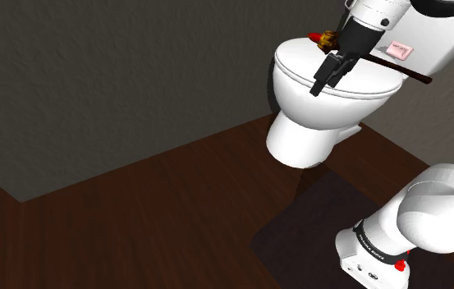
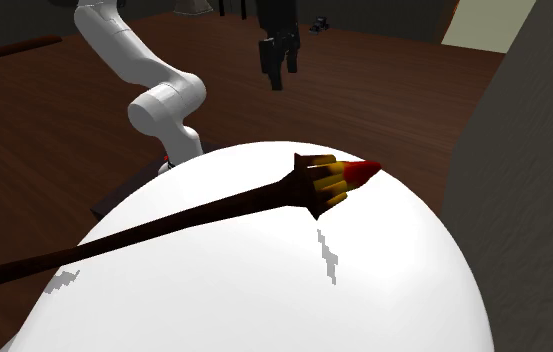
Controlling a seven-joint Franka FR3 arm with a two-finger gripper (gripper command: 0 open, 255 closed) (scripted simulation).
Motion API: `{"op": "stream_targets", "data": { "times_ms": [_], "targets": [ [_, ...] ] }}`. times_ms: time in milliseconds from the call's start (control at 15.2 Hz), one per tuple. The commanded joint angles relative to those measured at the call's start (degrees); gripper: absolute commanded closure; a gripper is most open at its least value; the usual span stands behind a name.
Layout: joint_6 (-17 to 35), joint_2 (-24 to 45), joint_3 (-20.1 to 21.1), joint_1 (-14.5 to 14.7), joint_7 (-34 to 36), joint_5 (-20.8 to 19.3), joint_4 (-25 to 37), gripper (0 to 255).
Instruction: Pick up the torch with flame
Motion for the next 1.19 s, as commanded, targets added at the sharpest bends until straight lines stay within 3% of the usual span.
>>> {"op": "stream_targets", "data": {
  "times_ms": [0,528,1122],
  "targets": [
    [0.00,0.00,0.00,0.00,0.00,0.00,0.00,0],
    [-0.05,-1.87,-11.44,-1.06,-18.37,-7.76,-0.29,0],
    [1.79,3.47,-24.92,-0.11,-39.18,-14.28,6.52,0]
  ]
}}
